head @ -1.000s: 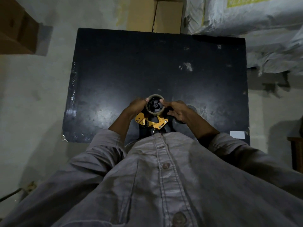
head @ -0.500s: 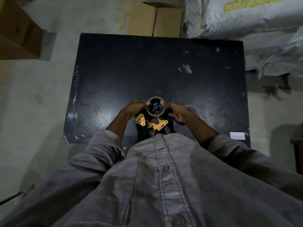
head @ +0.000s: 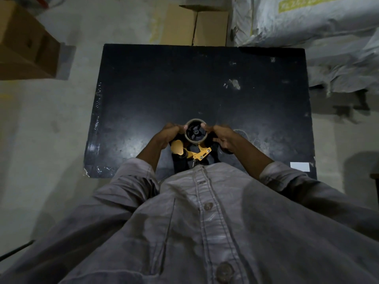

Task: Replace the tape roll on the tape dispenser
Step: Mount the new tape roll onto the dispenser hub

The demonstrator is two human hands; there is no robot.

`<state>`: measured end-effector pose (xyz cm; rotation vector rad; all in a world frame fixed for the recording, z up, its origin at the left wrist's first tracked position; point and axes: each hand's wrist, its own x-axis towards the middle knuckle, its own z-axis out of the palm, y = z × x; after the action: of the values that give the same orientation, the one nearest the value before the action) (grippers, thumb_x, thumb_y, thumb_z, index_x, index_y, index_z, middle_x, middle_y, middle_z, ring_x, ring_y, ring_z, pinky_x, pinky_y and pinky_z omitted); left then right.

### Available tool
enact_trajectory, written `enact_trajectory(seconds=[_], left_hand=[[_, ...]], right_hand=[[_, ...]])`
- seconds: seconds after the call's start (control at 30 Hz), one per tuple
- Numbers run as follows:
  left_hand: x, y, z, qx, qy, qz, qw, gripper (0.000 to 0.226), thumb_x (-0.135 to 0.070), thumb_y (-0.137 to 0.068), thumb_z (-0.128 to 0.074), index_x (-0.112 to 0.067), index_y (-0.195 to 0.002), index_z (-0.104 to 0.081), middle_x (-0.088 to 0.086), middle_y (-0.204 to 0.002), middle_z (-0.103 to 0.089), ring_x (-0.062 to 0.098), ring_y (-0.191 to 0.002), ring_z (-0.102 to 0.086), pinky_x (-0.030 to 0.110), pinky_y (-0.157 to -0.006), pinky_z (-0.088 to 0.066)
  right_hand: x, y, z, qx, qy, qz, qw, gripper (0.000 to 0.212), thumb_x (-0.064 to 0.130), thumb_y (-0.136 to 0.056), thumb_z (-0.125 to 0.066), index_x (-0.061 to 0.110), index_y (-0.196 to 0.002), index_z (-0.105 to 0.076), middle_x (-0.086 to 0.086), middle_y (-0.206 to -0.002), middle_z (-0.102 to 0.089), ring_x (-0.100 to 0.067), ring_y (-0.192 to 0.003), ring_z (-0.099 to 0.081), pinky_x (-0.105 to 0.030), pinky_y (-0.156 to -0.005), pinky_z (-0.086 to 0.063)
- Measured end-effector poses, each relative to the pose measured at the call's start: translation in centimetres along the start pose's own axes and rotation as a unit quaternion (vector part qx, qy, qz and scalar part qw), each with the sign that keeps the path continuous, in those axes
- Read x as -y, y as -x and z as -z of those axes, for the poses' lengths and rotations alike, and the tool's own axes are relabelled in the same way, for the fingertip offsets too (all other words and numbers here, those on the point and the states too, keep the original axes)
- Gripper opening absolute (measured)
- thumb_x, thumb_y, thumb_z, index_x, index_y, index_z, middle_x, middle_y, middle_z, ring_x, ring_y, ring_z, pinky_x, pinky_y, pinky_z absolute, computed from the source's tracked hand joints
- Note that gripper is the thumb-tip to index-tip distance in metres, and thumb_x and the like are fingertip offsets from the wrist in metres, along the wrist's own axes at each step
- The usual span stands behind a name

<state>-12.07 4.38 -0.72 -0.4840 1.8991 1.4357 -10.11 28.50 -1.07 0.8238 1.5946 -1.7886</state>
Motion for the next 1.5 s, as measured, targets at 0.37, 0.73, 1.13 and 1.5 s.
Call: enact_trajectory(seconds=[0.37,0.73,1.13,1.5], left_hand=[[0.0,0.1,0.7,0.102,-0.009,-0.025,0.994,0.078,-0.068,-0.081,-0.086,0.000,-0.119,-0.081,0.016,-0.112,-0.085,0.037,-0.110,-0.080,0.042,-0.099,-0.062],[0.5,0.1,1.2,0.111,-0.021,-0.026,0.993,0.074,-0.066,-0.080,-0.090,-0.002,-0.118,-0.083,0.013,-0.116,-0.085,0.034,-0.115,-0.080,0.053,-0.118,-0.054],[1.5,-0.2,0.8,0.098,0.000,-0.036,0.995,0.081,-0.056,-0.077,-0.096,0.012,-0.117,-0.077,0.020,-0.111,-0.084,0.041,-0.109,-0.081,0.054,-0.111,-0.060],[1.7,-0.7,1.1,0.096,-0.003,-0.038,0.995,0.053,-0.032,-0.091,-0.091,0.014,-0.114,-0.077,0.022,-0.109,-0.084,0.040,-0.109,-0.081,0.050,-0.109,-0.061]], right_hand=[[-0.5,-1.2,2.1,0.105,0.029,0.016,0.994,0.109,0.062,-0.052,-0.108,-0.002,-0.134,-0.077,-0.015,-0.130,-0.085,-0.033,-0.133,-0.075,-0.052,-0.126,-0.052],[-0.2,-0.2,1.4,0.095,0.082,0.035,0.992,0.093,0.066,-0.061,-0.106,0.009,-0.131,-0.083,-0.008,-0.126,-0.087,-0.029,-0.127,-0.079,-0.054,-0.120,-0.057],[0.1,-0.1,0.9,0.030,0.027,0.009,0.999,0.042,0.032,-0.100,-0.089,0.000,-0.125,-0.079,-0.018,-0.123,-0.085,-0.034,-0.114,-0.082,-0.042,-0.084,-0.069],[0.4,-0.4,0.6,0.017,0.024,-0.008,1.000,0.032,0.023,-0.094,-0.094,0.004,-0.117,-0.083,-0.015,-0.123,-0.085,-0.034,-0.119,-0.080,-0.056,-0.110,-0.064]])
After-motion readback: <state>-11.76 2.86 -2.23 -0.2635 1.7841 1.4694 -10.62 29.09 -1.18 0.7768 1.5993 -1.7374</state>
